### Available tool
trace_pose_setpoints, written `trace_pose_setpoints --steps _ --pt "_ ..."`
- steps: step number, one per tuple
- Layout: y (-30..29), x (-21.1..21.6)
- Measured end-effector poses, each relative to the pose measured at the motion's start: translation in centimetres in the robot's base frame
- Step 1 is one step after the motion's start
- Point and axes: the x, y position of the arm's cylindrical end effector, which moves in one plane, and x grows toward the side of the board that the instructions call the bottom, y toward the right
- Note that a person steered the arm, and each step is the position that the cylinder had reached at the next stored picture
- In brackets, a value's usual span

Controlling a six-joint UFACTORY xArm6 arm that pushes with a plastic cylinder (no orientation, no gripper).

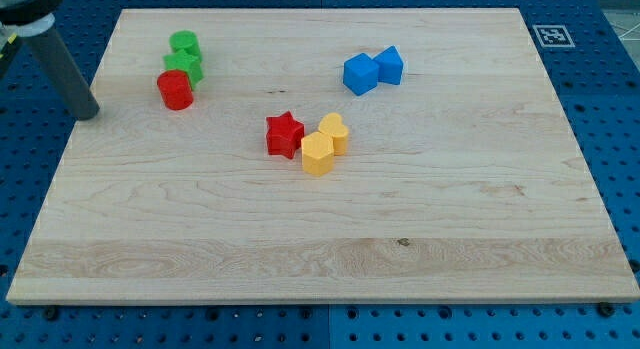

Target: Slide the red circle closer to the red star

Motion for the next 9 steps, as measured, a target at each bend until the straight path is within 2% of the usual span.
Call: trace_pose_setpoints --steps 1,2,5,9 --pt "0.1 -2.6" --pt "2.9 -3.3" --pt "12.1 -3.3" --pt "15.0 0.5"
